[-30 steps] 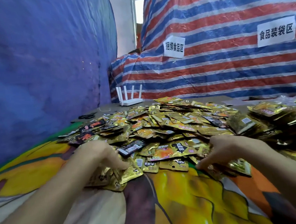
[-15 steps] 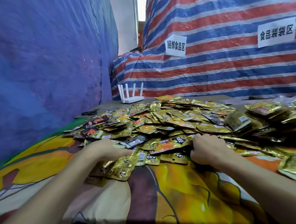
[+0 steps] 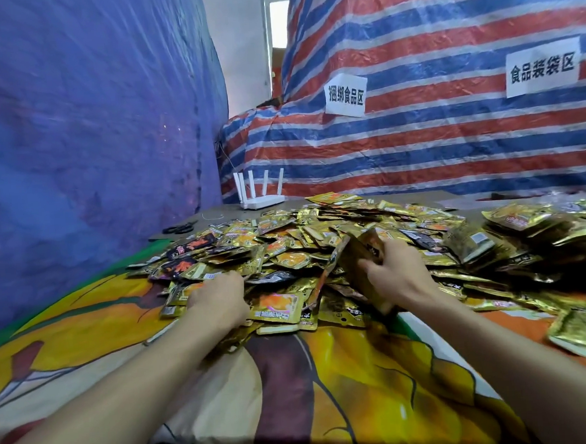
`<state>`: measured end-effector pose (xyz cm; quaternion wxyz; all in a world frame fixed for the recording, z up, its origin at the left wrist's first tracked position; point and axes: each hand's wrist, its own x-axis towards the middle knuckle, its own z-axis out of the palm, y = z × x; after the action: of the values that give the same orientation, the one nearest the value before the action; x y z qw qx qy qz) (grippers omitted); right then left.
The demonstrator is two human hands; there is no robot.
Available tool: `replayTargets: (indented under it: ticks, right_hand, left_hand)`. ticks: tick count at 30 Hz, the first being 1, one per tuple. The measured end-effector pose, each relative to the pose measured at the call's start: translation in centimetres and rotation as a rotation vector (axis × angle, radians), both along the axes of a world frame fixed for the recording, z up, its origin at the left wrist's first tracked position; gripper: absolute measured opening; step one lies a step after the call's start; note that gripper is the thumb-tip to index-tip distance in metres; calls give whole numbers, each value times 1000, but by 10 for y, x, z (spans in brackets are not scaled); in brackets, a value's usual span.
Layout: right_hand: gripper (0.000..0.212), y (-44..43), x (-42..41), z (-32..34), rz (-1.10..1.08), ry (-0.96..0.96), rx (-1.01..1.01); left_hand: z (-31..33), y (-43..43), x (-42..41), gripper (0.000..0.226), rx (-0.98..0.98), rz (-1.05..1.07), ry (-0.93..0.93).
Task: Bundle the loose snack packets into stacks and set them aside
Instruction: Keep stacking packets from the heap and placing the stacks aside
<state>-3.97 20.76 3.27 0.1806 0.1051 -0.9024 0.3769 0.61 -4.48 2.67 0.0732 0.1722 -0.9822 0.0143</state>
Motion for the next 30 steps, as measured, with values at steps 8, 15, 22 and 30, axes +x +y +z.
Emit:
replayTargets:
  ticks: [8, 15, 22, 30]
  right_hand:
    - [10, -22, -19, 10, 13, 50, -715]
    - [52, -27, -43, -3, 91, -354, -1289]
    - [47, -17, -43, -5, 282, -499, -1404]
    - [16, -12, -32, 4, 74, 103, -1213]
  left_hand:
    - [21, -1, 3, 37, 341, 54, 298]
    - [30, 39, -19, 41, 1136, -254, 678]
    - [8, 86, -42, 66, 1511, -400, 727]
    - [5, 86, -38, 29, 1954, -711, 598]
